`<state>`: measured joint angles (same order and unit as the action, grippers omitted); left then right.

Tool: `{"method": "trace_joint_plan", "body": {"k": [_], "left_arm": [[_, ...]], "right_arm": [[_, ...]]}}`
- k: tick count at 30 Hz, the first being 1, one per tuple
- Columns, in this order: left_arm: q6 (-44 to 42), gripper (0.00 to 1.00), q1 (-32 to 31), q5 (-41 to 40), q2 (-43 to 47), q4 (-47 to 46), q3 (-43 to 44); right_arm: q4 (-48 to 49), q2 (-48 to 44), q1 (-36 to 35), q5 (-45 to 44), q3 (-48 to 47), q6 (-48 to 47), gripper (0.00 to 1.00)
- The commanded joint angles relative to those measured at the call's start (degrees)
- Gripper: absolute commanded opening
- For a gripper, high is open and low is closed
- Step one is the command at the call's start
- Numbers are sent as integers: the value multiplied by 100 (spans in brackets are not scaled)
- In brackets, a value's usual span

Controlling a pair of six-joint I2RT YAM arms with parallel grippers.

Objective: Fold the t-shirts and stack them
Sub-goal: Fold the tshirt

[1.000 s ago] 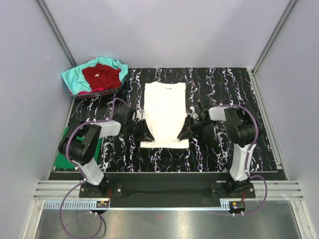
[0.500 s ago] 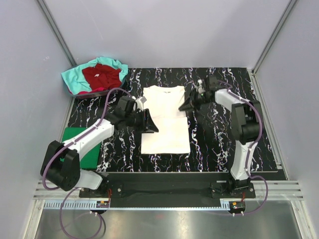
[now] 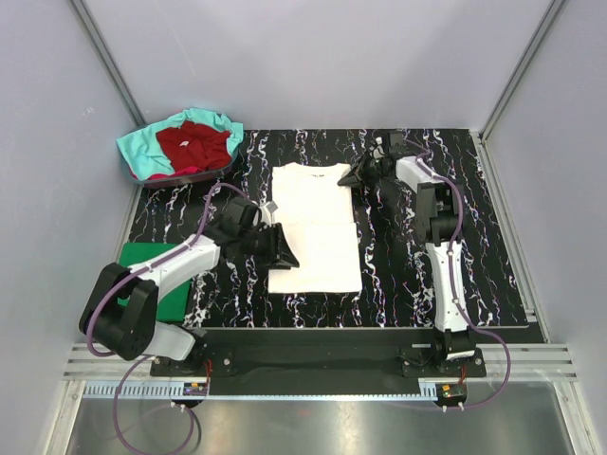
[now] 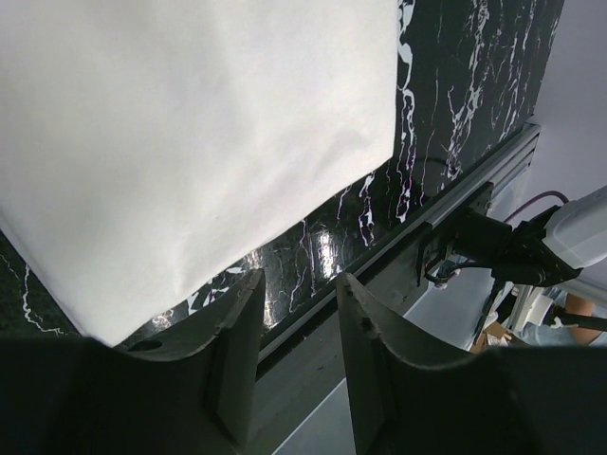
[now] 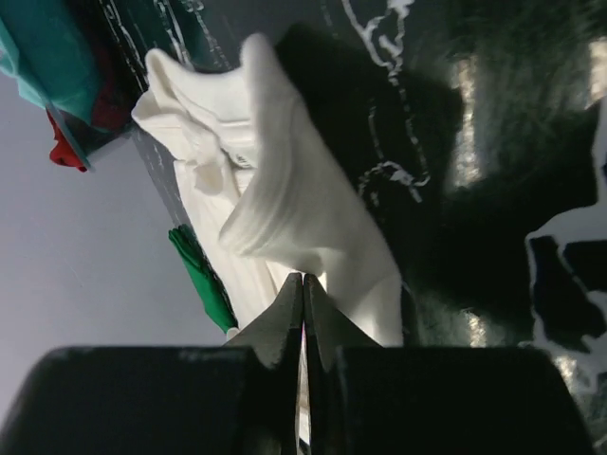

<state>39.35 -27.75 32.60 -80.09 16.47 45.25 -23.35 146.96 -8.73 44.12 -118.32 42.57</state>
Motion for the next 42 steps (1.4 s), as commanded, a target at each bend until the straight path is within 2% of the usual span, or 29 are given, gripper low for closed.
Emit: {"method": "trace_joint_plan", "body": {"k": [1,6,15,29,36,39,42], "left_arm": [[37,41,-3,220,126,-328,-131],[72,41,-3,273,38,-478,-306],[63,41,-3,387,-235,-750,-588],[46,41,-3,467,-208,-768,-720],[20,41,-3,458,-129,-672,-720],[-68,41,6,370,-59,-496,-597],[-217,42,32,151,20,-154,-386]], "right_arm": [[190,114,-32,-44,-358,182,3],[717,325,-32,-35,-367,542,2],[1061,483,-23,-26,-631,964,2],[1070,1318,3,-184,-1466,1491,3],[815,1257,21,-220,-1510,1386,4],[684,1029,47,-132,-1562,1333,7],[87,844,117,-88,-2044,1167,14]]}}
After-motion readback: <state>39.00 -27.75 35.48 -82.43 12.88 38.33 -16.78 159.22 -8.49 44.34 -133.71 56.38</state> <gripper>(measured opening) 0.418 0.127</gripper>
